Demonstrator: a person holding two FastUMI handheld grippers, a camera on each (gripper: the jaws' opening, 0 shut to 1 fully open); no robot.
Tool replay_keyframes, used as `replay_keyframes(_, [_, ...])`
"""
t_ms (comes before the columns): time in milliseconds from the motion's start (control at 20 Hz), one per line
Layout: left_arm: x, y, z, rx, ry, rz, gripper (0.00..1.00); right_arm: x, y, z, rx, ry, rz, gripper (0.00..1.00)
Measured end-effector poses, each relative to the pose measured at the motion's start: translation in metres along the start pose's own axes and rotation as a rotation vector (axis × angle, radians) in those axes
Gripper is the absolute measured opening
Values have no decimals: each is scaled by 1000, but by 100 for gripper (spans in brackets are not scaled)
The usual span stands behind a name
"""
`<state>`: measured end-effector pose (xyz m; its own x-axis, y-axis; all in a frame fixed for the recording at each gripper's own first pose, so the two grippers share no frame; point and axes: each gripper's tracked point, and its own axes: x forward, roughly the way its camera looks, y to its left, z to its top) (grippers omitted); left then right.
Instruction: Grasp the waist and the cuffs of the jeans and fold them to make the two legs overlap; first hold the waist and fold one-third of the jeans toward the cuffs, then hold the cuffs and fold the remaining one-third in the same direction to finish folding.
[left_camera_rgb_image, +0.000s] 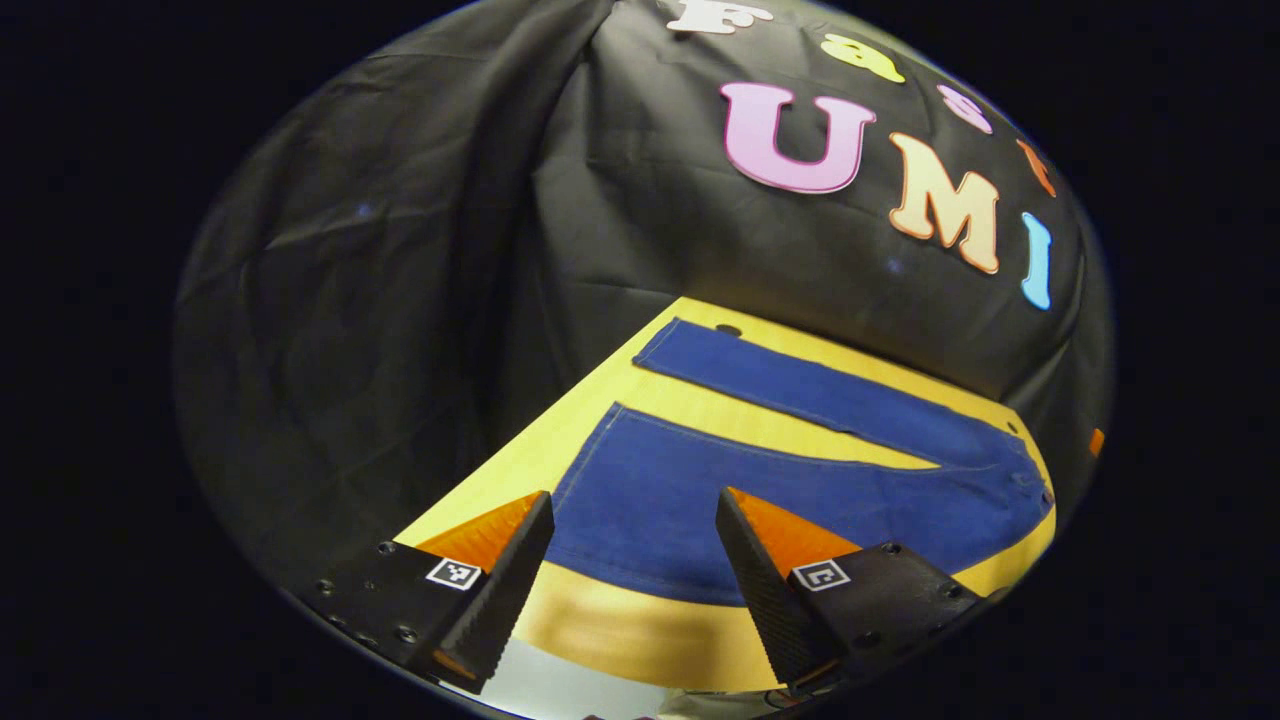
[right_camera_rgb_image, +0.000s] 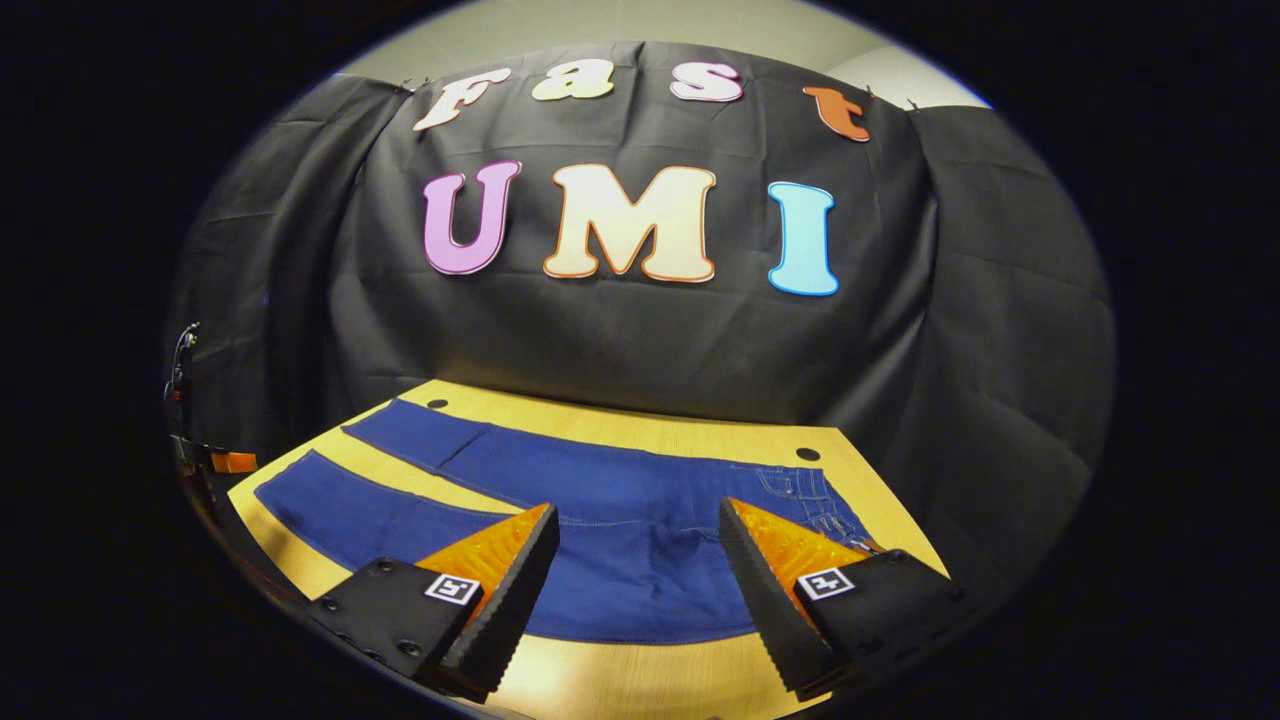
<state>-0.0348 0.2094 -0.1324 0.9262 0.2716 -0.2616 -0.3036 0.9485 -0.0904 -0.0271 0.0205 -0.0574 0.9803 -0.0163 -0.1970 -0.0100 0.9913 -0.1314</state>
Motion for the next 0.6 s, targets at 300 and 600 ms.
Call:
replay_keyframes(300, [16,18,-41,116,153,-94,97,-3,7,-11,-29,42,-5,99])
replay_keyframes(600, [5,15,-69,554,352,-384,97,-4,9,-30,-73,92,6,99])
